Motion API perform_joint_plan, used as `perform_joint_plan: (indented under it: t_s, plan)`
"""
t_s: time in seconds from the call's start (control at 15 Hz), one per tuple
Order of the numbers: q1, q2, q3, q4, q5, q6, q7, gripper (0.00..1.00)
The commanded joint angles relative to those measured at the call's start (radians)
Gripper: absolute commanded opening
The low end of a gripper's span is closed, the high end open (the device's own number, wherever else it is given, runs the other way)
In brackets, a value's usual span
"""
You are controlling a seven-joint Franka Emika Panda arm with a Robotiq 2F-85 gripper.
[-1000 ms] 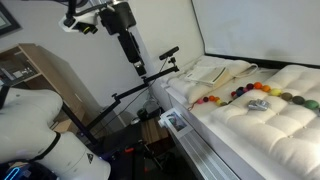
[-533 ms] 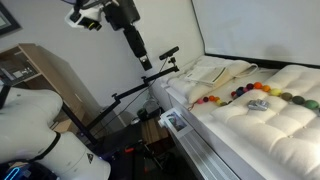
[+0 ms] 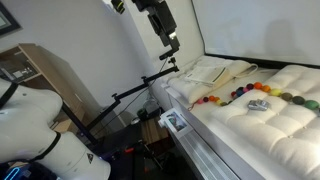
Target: Open the flip phone
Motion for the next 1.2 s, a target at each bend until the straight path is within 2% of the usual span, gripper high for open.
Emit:
perform_joint_plan:
  t_s: [0.0, 0.6, 0.73, 0.93, 1.13]
  plan:
    - [-0.019, 0.156, -0.004, 0.123, -0.004, 0.01, -0.001, 1.0]
    - [-0.071, 0.424, -0.039, 0.265, -0.045, 0.043, 0.032, 1.0]
    - [-0.07, 0.464, -0.044, 0.284, -0.088, 0.054, 0.062, 1.0]
    - [-0.063, 0.512, -0.055, 0.297, -0.201, 0.129, 0.181, 1.0]
    - [-0.068, 0.506, -0.049, 0.278, -0.193, 0.115, 0.157, 1.0]
